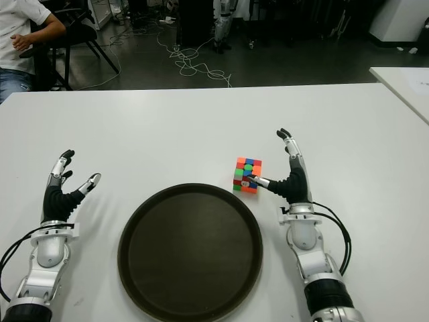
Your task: Pick up the Rubik's Cube and put it in the plate
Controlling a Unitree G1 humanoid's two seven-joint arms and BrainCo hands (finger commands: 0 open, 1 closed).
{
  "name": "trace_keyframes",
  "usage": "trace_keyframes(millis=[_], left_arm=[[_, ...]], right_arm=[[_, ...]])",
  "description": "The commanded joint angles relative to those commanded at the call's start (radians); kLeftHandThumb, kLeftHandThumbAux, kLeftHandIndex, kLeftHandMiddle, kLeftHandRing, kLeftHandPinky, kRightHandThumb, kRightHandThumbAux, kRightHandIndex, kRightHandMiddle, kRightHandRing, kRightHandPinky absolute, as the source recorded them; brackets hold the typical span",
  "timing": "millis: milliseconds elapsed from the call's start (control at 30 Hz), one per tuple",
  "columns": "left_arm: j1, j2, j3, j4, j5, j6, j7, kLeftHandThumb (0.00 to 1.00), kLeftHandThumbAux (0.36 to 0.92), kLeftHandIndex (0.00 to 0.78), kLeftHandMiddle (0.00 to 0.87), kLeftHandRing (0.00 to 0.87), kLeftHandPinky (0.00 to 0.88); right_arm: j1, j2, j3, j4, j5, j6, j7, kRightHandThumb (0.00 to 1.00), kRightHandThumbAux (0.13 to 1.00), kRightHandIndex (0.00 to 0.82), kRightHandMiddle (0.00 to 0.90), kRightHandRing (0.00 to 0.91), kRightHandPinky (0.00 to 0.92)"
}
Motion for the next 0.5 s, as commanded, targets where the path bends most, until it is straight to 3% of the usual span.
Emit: trace_keyframes(millis=[500], left_arm=[[-0.001,-0.005,0.001,0.003,0.009,-0.003,0.010,0.000,0.646,0.000,0.000,0.000,0.019]], right_arm=[[0.003,0.003,0.001,-0.016,-0.003,0.020,0.002,0.000,0.884,0.000,0.000,0.000,0.000]])
